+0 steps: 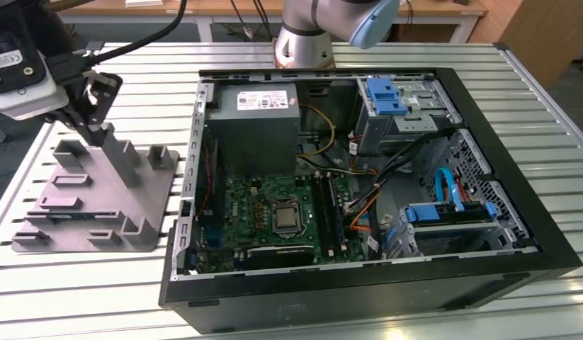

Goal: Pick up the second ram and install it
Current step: 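Reach for the second ram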

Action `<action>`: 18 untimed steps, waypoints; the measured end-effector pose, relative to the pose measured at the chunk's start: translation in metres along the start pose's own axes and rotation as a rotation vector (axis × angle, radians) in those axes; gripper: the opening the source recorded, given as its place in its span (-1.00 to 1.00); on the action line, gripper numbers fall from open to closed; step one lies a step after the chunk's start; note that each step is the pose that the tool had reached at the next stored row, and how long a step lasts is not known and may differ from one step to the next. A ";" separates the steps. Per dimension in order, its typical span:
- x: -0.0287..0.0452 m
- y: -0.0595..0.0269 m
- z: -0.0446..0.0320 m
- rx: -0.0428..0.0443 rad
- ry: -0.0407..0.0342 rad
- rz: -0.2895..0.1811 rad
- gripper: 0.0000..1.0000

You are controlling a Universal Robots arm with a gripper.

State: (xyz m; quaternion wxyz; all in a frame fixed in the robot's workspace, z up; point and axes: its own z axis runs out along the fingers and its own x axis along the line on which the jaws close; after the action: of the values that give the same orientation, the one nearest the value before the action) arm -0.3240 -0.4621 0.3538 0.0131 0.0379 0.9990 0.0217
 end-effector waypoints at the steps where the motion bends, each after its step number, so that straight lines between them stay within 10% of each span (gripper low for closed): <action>1: 0.0012 -0.0001 0.0010 0.0000 -0.0001 0.000 -0.80; 18: 0.0079 -0.0011 0.0116 0.0001 0.0000 0.000 -0.80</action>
State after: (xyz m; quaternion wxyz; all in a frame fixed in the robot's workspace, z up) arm -0.3317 -0.4621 0.3420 0.0131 0.0379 0.9990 0.0217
